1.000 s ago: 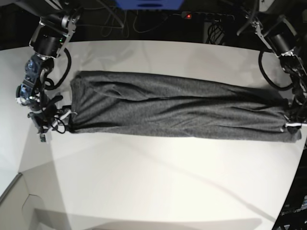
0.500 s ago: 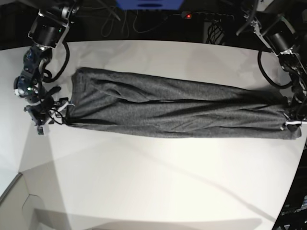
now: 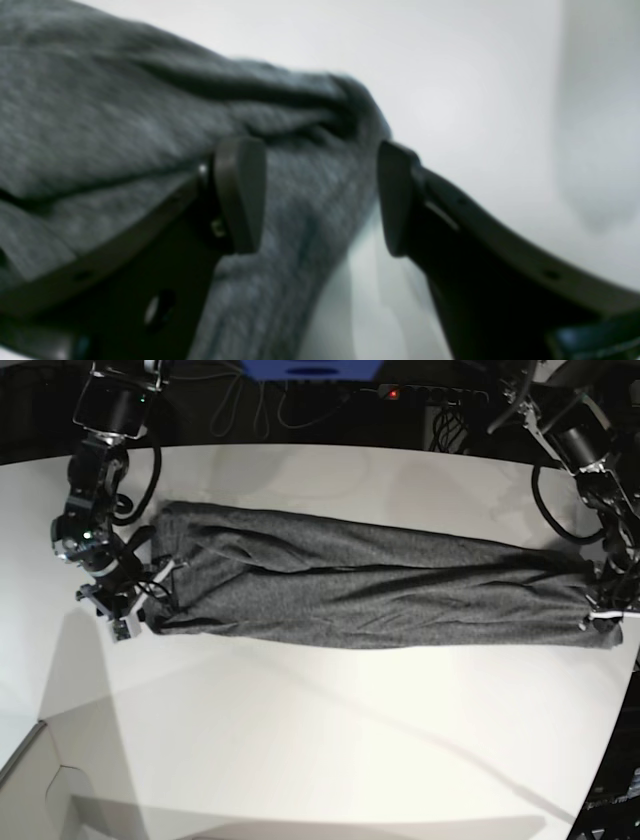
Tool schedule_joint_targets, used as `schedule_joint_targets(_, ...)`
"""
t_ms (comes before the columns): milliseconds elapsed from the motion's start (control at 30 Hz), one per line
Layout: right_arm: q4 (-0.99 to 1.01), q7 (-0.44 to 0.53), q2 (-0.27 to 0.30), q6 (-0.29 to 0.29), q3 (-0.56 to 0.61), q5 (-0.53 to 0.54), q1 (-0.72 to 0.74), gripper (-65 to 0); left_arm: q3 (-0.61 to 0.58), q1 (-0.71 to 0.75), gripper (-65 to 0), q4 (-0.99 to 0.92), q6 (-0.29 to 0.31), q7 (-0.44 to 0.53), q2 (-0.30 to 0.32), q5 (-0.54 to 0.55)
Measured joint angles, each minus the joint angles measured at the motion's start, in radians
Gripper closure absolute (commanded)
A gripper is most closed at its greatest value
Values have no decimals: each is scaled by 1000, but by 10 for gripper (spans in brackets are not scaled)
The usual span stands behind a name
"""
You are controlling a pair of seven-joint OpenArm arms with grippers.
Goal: Layout the t-shirt on the table in an organized manner, then fold the t-shirt properly
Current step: 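Lift the left gripper's strip end and fold it toward the right gripper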
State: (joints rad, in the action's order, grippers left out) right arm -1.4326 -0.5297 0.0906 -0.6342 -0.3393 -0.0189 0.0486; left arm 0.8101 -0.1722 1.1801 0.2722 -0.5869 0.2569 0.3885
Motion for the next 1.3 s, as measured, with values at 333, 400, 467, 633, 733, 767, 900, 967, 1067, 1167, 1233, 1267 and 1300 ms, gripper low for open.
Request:
schedule_joint_targets(333, -29, -1, -1, 3, -37, 1, -10, -359, 1, 20, -2, 72, 1, -9, -8, -4)
schedule_joint_targets(400, -48, -2, -2, 3, -92, 2, -10, -359, -2, 47, -2, 163, -5, -6, -21, -5)
schedule_joint_targets(467, -55, -6, -2, 3, -136, -3, -11, -359, -2, 69, -2, 264, -11, -12, -49, -3)
schedule_joint_targets(633, -58, -5, -5, 3, -199, 0, -11, -359, -7, 85, -2, 455, -2, -187, -123, -12)
schedule_joint_targets(733, -60, -8, -5, 3, -235, -2, -13, -359, -35, 130, -2, 539, -9, -199, -156, -24)
schedule_joint_targets(767, -60, -9, -5, 2, -242, -2, -14, -359, -59, 143, -2, 560, -14, -207, -164, -43)
schedule_joint_targets(900, -60, -9, -5, 2, -248, -2, -13, -359, -219, 155, -2, 631, -4, -202, -238, -146)
schedule_joint_targets(967, -60, -8, -5, 3, -247, -2, -13, -359, -303, 153, -2, 642, -3, -200, -284, -232)
schedule_joint_targets(1067, -82, -8, -2, 2, -247, 0, -19, -359, -430, 158, -2, 642, -5, -203, -341, -349)
schedule_joint_targets(1167, -111, -9, -3, 3, -247, -1, -35, -359, -575, 160, -2, 641, 3, -206, -372, -437)
schedule_joint_targets(1233, -122, -9, -3, 2, -245, -2, -40, -359, -660, 161, -2, 639, 1, -200, -383, -511)
schedule_joint_targets(1267, -124, -8, -2, 2, -245, 0, -40, -359, -692, 166, -2, 639, 3, -199, -392, -536)
schedule_joint_targets(1300, -124, -9, -2, 2, -245, 0, -39, -359, -723, 172, -2, 638, 3, -200, -399, -575)
